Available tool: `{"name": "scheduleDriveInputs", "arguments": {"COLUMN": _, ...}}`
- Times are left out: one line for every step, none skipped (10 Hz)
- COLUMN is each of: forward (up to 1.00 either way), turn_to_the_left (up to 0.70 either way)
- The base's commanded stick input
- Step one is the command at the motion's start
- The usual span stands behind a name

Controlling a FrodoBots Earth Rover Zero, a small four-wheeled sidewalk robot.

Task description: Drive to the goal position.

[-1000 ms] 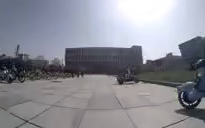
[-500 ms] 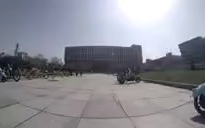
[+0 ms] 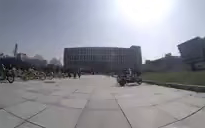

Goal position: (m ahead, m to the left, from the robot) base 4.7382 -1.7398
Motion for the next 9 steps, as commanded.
{"name": "scheduleDriveInputs", "arguments": {"forward": 0.7, "turn_to_the_left": 0.0}}
{"name": "scheduleDriveInputs", "arguments": {"forward": 0.7, "turn_to_the_left": 0.0}}
{"name": "scheduleDriveInputs", "arguments": {"forward": 0.7, "turn_to_the_left": 0.0}}
{"name": "scheduleDriveInputs", "arguments": {"forward": 0.7, "turn_to_the_left": 0.0}}
{"name": "scheduleDriveInputs", "arguments": {"forward": 0.7, "turn_to_the_left": 0.0}}
{"name": "scheduleDriveInputs", "arguments": {"forward": 0.7, "turn_to_the_left": 0.0}}
{"name": "scheduleDriveInputs", "arguments": {"forward": 0.7, "turn_to_the_left": 0.0}}
{"name": "scheduleDriveInputs", "arguments": {"forward": 0.7, "turn_to_the_left": 0.0}}
{"name": "scheduleDriveInputs", "arguments": {"forward": 0.7, "turn_to_the_left": 0.0}}
